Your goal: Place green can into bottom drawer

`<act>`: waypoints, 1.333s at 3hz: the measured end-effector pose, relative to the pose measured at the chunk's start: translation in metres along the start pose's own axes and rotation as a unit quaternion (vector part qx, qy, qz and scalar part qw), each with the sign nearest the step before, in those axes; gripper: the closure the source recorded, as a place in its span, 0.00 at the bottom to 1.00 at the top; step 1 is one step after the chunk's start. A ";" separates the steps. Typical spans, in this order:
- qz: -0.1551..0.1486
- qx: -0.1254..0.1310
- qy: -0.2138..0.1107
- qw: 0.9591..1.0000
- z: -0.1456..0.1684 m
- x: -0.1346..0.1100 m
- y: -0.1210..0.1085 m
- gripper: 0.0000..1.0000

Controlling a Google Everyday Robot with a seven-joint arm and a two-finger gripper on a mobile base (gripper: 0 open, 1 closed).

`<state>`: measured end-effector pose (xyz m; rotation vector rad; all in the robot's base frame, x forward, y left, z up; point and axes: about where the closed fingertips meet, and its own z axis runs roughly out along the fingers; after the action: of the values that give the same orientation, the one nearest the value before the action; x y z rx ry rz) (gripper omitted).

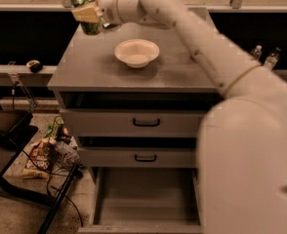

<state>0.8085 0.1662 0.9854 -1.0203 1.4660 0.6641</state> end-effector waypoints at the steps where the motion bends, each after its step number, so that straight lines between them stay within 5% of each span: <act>1: -0.014 0.028 -0.046 0.998 -0.086 -0.078 0.035 1.00; 2: 0.003 0.007 -0.060 0.998 -0.136 -0.111 0.110 1.00; 3: 0.051 -0.004 -0.027 0.998 -0.173 -0.074 0.160 1.00; 4: 0.102 0.023 0.038 0.994 -0.213 0.010 0.175 1.00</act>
Offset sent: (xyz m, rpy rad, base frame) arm -0.3016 -0.0996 -0.0748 -0.0844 0.2677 0.0058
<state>0.5537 0.0609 0.9848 -0.8754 1.6601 0.7394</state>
